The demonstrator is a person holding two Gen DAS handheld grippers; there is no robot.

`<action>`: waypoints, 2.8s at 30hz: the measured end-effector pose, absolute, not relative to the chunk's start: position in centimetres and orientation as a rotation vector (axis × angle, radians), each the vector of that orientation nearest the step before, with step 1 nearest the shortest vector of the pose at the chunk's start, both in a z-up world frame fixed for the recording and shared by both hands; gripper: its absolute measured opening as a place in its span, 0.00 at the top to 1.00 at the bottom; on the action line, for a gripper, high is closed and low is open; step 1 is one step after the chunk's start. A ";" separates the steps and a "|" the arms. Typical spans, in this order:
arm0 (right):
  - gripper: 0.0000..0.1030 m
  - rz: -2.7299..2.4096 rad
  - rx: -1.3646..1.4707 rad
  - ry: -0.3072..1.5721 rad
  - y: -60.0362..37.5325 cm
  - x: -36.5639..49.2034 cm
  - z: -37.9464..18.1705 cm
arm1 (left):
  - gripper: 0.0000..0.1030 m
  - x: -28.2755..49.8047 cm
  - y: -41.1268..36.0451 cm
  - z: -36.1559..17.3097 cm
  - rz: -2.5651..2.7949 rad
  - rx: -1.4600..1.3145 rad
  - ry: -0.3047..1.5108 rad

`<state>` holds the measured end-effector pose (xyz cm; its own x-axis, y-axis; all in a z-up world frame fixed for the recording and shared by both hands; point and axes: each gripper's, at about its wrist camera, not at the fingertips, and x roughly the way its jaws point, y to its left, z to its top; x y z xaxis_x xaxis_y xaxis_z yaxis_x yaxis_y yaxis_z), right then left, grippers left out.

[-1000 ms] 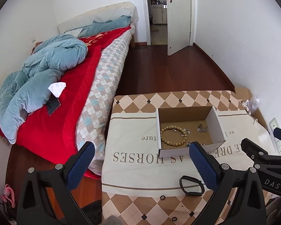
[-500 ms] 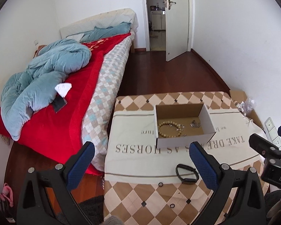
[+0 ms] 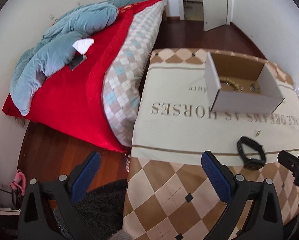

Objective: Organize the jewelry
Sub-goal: 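Lower the right tool onto the black watch band and close on it, then reach the left tool to a small black ring while the right tool holds the watch band, then carry the black ring with the left tool and watch band with the right tool into the box, open both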

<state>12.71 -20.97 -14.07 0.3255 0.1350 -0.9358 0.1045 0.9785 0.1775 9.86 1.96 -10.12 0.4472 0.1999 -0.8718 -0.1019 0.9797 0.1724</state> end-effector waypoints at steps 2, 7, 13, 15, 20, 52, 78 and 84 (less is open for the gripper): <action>0.00 0.008 0.237 1.254 -20.7 13.1 -15.7 | 0.00 10.1 2.2 -11.2 0.192 0.109 1.113; 0.38 0.003 0.235 1.289 -19.7 14.3 -18.2 | 0.01 10.5 2.5 -13.5 0.190 0.129 1.162; 0.81 0.038 0.170 1.302 -18.1 14.8 -19.4 | 0.01 10.7 1.8 -14.8 0.141 0.133 1.200; 0.96 0.060 0.170 1.301 -17.9 14.8 -19.4 | 0.01 10.5 1.2 -14.9 0.102 0.113 1.211; 0.96 0.046 0.176 1.279 -19.6 13.4 -18.5 | 0.01 8.7 -0.5 -15.8 -0.024 0.016 1.274; 0.96 -0.015 0.260 1.168 -25.7 8.4 -14.1 | 0.91 5.2 -8.5 -11.2 -0.185 0.176 1.146; 0.97 0.080 0.245 1.066 -23.4 26.0 -9.6 | 0.90 24.8 -8.5 -6.8 -0.173 0.040 1.065; 0.93 0.116 0.258 1.151 -22.8 28.1 -11.7 | 0.74 26.8 -7.7 -8.3 -0.188 -0.038 1.159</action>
